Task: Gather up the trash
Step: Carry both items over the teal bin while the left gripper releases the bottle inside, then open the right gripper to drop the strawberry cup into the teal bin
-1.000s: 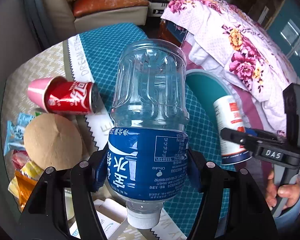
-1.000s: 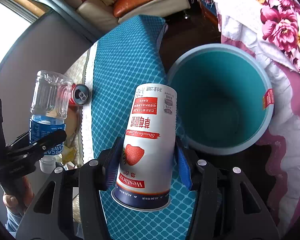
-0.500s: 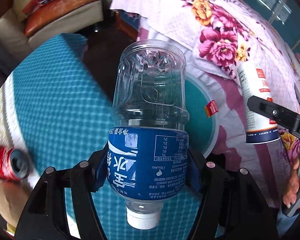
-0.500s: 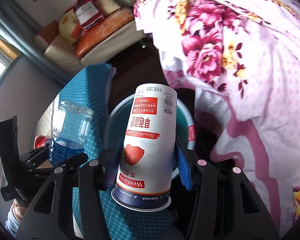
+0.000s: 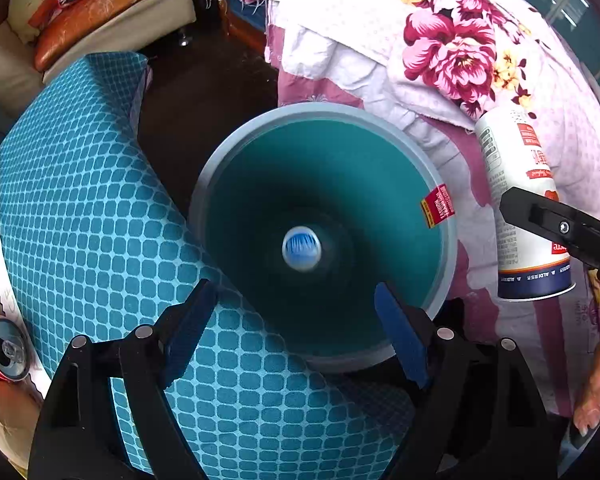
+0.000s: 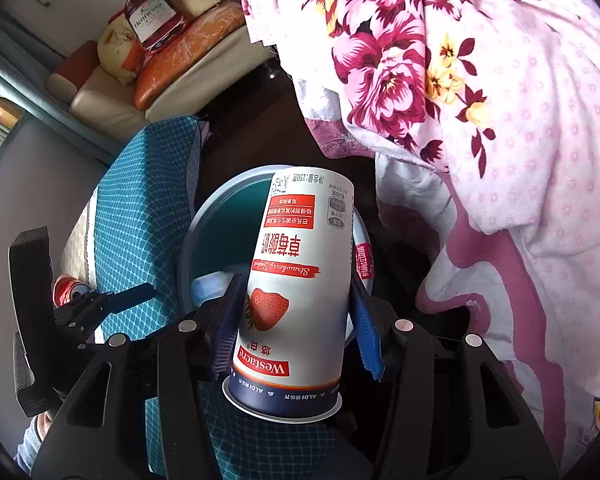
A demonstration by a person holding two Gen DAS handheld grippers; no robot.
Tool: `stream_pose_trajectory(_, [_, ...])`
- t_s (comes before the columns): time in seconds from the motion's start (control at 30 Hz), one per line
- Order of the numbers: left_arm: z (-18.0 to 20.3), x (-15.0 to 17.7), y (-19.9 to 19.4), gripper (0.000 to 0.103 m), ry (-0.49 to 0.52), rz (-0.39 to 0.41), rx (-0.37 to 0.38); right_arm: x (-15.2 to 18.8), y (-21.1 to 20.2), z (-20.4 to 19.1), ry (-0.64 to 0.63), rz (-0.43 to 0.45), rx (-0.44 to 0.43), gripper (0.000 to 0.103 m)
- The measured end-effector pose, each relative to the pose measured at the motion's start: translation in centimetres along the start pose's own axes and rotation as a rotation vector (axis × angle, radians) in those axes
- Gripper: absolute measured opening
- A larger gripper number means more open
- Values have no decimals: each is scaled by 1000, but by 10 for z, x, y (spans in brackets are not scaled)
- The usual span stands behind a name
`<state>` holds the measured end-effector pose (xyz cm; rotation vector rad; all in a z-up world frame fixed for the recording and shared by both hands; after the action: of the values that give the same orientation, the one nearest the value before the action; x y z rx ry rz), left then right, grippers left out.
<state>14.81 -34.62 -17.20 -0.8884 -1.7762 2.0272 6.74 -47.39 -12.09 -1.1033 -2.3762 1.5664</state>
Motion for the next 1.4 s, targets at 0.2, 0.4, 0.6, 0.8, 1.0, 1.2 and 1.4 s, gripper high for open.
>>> stream_pose_trajectory(0.2, [-1,3,-7,83,-16,19,12,3,1,-2,0,-8,2,49])
stream_pose_trajectory(0.4, [-16,18,-34,92,-54,71,21,4,3,-14,-27,-16,8,49])
stream_pose_trajectory(0.6, [-41,36,-61,93,-111,123,31,5,13,-36,-70,-41,14,50])
stream_pose_trajectory(0.8, [-69,50,-80,96,-167,145,51,7,17,-50,-85,-53,31,69])
stream_pose_trajectory(1.0, [-89,64,-96,96,-203,167,61,5,-1,-61,-87,-13,51,75])
stream_pose_trajectory(1.2, [-100,80,-116,96,-225,201,67,13,-24,-84,-147,34,83,79])
stream_pose_trajectory(1.4, [-120,115,-141,97,-264,234,48,33,-35,-117,-220,35,82,82])
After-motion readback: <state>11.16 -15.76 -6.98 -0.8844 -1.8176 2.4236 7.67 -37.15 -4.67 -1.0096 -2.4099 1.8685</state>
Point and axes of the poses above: each gripper's, at about its wrist camera, not at the fingertips, and y roughly the way its jaws point, z to its right, x to its underside, the point moved 8 cm from there along y, roughly the way its jaws point
